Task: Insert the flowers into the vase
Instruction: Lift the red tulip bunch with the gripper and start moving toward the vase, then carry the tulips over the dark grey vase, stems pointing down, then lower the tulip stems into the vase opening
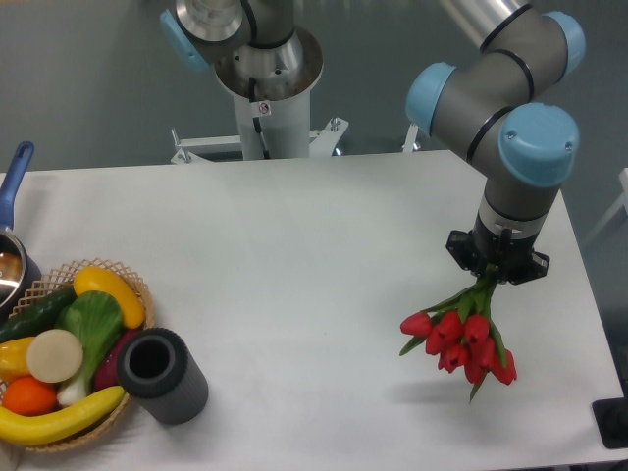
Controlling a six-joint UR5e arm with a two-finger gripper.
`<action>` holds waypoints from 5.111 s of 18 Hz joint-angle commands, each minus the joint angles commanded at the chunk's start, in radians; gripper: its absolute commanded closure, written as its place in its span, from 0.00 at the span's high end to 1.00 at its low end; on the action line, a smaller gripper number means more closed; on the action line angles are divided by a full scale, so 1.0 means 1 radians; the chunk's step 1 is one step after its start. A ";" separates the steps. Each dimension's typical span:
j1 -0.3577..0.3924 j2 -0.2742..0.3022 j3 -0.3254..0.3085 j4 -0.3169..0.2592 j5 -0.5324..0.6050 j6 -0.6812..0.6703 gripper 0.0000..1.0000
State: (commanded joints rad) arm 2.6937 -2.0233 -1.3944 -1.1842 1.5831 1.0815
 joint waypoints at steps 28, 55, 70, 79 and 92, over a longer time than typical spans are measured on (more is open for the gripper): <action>-0.325 0.060 -0.126 0.550 -0.353 -0.383 0.00; -0.345 0.046 -0.103 0.775 -1.164 -0.402 0.00; -0.391 0.046 -0.140 0.773 -1.175 -0.402 0.00; -0.393 0.000 -0.141 0.772 -1.174 -0.396 0.00; -0.368 -0.024 -0.296 0.772 -1.175 -0.192 0.04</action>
State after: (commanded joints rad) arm 2.3255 -2.0478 -1.6904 -0.4126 0.4081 0.8896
